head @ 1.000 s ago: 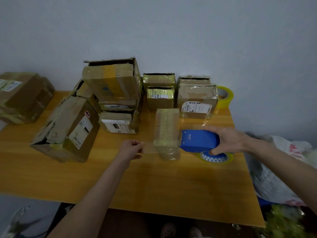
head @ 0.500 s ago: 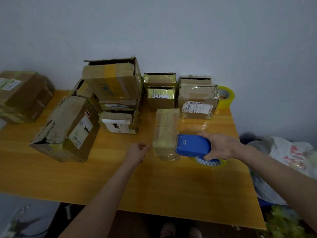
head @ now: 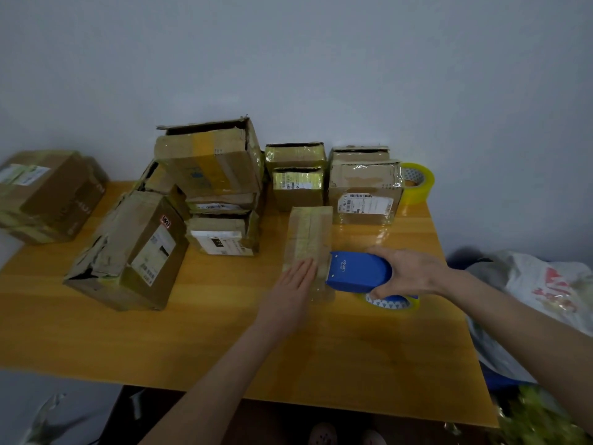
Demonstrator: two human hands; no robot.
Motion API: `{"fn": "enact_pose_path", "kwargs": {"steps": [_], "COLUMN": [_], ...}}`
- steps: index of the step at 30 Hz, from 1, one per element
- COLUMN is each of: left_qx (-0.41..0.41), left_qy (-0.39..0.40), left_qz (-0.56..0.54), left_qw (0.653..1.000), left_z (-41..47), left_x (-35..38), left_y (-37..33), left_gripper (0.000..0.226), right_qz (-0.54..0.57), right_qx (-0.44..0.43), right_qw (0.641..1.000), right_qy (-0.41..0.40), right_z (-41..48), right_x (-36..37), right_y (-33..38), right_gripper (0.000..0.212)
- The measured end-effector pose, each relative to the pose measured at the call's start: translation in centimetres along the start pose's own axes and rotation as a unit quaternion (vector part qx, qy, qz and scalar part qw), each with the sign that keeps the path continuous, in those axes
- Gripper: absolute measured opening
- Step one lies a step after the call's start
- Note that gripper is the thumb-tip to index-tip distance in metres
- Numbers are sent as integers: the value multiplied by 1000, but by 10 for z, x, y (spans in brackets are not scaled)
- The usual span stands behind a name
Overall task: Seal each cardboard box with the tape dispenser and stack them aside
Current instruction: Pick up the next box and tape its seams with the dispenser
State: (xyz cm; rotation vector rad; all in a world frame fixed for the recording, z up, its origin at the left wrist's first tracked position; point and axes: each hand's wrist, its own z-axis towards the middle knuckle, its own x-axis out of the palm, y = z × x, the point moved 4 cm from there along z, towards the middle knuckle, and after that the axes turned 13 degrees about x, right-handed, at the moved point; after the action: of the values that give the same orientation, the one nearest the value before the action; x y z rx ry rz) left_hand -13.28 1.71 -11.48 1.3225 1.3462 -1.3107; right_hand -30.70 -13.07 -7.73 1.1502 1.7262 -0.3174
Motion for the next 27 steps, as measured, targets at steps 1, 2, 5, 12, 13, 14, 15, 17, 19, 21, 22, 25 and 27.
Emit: {"fn": "enact_pose_path", "kwargs": {"steps": [1, 2, 5, 12, 13, 14, 15, 17, 19, 21, 22, 25, 27], "left_qx": [1, 1, 5, 19, 19, 17, 16, 20, 21, 21, 22, 25, 28], "left_qy": [13, 17, 19, 7, 4, -2, -8, -16, -26, -29, -29, -37, -41], "left_qz": [13, 13, 7, 1, -3, -4, -4, -5, -6, -6, -7, -10, -8], "left_qw": [1000, 1000, 1000, 1000, 1000, 1000, 1000, 1000, 999, 999, 999, 999, 999], "left_z": [-1, -2, -3, -7, -6, -6, -5, -6, -7, -7, -7, -7, -8], "left_x": [2, 3, 3, -1, -1, -1, -2, -2, -3, -3, -3, -3, -2], "left_y": [2, 3, 2, 7, 6, 5, 3, 3, 3, 2, 2, 3, 3], "left_gripper": [79, 80, 84, 79, 78, 78, 79, 80, 81, 80, 79, 80, 79], "right_qz": [4, 8, 40, 6, -10, -32, -57, -97, -124, -140, -145, -147, -180], "right_qx": [-1, -3, -13, 8, 11, 12, 13, 20, 26, 31, 33, 50, 63], "right_qw": [1000, 1000, 999, 1000, 1000, 999, 998, 995, 991, 989, 989, 987, 980], "right_qy": [-3, -4, -4, 21, 22, 21, 22, 29, 31, 25, 25, 46, 52], "right_z": [-1, -2, -5, -12, -12, -11, -9, -3, 2, 7, 9, 13, 14], "right_x": [-1, -2, -5, -9, -9, -9, -8, -3, 1, 4, 5, 0, 1], "right_y": [-2, -4, -10, -36, -36, -33, -28, -15, -3, 7, 11, 17, 22], "right_gripper": [80, 79, 77, 77, 76, 75, 73, 68, 65, 63, 63, 62, 52]}}
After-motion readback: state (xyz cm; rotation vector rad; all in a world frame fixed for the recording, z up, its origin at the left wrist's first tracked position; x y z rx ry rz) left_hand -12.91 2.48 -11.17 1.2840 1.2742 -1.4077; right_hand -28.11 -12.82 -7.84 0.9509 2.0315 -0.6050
